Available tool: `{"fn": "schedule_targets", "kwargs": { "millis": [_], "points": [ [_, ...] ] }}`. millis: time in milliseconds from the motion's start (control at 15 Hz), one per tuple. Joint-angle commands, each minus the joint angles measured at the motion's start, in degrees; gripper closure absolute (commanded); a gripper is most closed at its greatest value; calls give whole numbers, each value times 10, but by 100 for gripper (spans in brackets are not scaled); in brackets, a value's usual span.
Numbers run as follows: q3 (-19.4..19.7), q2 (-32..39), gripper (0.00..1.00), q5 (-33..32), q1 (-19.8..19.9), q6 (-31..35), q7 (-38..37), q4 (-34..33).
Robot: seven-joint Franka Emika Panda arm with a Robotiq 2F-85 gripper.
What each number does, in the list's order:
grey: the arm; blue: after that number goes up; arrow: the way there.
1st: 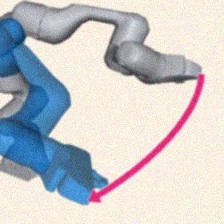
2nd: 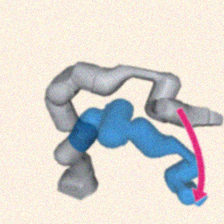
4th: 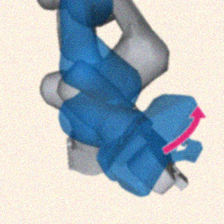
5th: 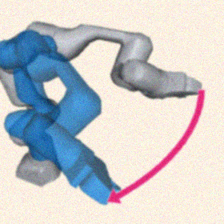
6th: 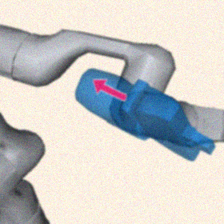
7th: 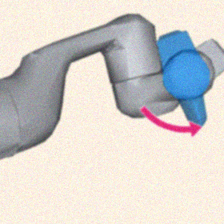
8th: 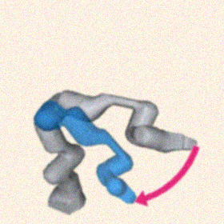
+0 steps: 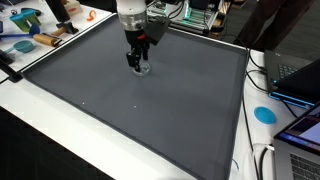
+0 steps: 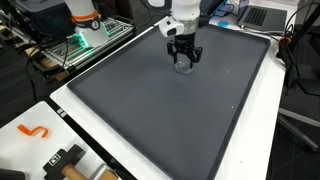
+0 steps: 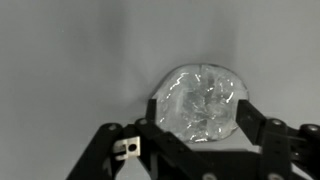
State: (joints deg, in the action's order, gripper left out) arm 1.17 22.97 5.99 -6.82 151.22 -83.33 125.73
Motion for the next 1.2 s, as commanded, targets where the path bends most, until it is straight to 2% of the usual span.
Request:
{"fn": "schedule_targets", "kwargs": {
  "millis": [0,333,467,1133],
  "points": [
    [9,10,51,6,-10,10,-8,-6],
    [9,12,88,6,-10,9,-8,-11],
    [10,12,99,5,-11,9,-8,-12],
    [10,12,99,7,-10,8,-8,-15]
  ]
}}
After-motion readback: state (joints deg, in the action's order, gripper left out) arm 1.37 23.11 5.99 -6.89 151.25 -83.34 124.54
